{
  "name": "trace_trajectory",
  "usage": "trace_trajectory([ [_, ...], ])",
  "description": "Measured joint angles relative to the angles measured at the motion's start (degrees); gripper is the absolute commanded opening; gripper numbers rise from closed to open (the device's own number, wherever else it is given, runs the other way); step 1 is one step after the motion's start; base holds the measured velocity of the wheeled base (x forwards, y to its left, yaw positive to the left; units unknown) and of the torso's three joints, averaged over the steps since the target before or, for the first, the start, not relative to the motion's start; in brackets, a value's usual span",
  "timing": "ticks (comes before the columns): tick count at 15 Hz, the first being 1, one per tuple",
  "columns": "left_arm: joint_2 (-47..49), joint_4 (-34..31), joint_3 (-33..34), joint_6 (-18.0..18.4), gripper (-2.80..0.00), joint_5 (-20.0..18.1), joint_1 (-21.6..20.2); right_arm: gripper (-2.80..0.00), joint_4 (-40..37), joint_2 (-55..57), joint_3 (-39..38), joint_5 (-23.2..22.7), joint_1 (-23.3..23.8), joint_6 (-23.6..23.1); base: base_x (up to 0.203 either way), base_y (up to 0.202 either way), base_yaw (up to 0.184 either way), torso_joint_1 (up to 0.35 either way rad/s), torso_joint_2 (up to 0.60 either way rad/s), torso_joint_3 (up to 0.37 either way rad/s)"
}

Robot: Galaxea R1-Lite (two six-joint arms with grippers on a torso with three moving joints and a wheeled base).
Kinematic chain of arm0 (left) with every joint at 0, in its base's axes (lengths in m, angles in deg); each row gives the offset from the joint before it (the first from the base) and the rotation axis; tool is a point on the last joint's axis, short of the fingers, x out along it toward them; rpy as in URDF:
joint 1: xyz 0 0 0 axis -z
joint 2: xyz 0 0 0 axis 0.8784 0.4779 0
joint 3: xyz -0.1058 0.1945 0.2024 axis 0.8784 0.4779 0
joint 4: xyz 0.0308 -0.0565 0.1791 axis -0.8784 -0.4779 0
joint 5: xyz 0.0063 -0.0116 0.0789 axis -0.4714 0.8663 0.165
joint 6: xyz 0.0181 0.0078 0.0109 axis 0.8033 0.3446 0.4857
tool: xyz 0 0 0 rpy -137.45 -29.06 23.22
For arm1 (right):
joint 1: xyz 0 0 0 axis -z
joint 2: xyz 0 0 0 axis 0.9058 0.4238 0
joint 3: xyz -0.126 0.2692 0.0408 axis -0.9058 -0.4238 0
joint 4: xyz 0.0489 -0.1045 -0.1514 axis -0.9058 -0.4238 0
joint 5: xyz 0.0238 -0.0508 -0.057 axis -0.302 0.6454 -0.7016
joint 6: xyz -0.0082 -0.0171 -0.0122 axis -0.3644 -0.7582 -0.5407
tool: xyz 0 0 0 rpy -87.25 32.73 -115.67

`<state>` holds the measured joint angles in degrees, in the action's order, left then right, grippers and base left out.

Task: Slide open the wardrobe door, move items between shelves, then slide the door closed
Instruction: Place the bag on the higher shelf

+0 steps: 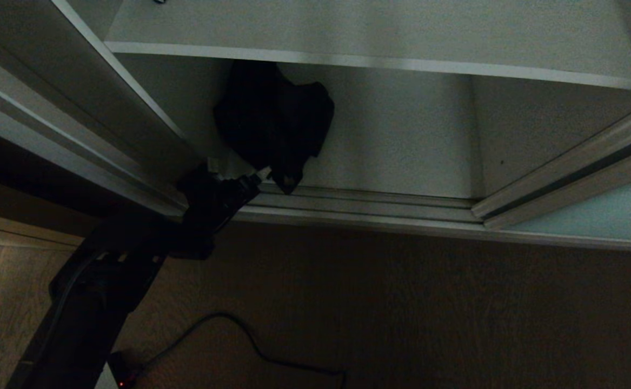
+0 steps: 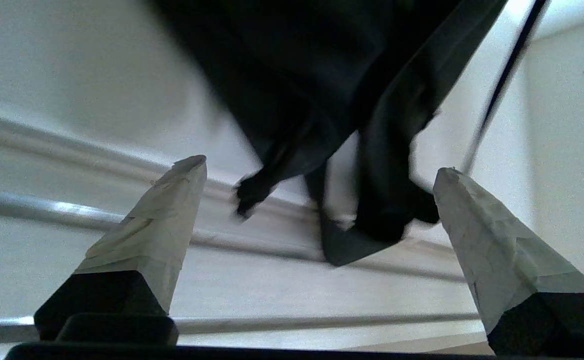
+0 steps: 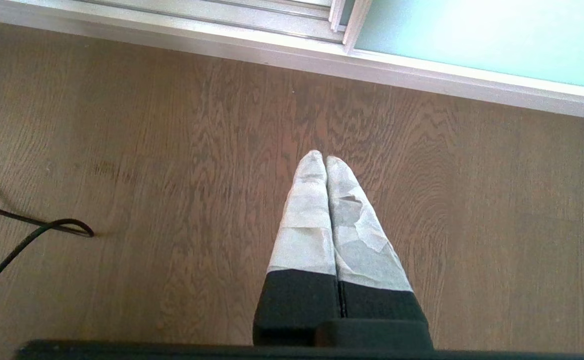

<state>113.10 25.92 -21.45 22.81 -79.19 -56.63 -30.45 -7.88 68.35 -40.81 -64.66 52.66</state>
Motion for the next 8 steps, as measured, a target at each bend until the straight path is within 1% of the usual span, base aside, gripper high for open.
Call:
trace_trajectory([
  [3,3.2,6.6,-0.2,0.6,0.0,0.3,0.0,-2.8,0.0,0.0,0.0,0.0,0.0,0.0,0.0,0.0,0.0,0.0,0.0,0.0],
  [5,4.1,8.0,-0.3,1.0,0.0,1.0,-0.1,-2.8,0.0,0.0,0.0,0.0,0.0,0.0,0.0,0.0,0.0,0.0,0.0,0.0],
  [8,4.5,10.7,-0.2,0.8,0.0,3.2,0.0,-2.8,0.0,0.0,0.0,0.0,0.0,0.0,0.0,0.0,0.0,0.0,0.0,0.0],
])
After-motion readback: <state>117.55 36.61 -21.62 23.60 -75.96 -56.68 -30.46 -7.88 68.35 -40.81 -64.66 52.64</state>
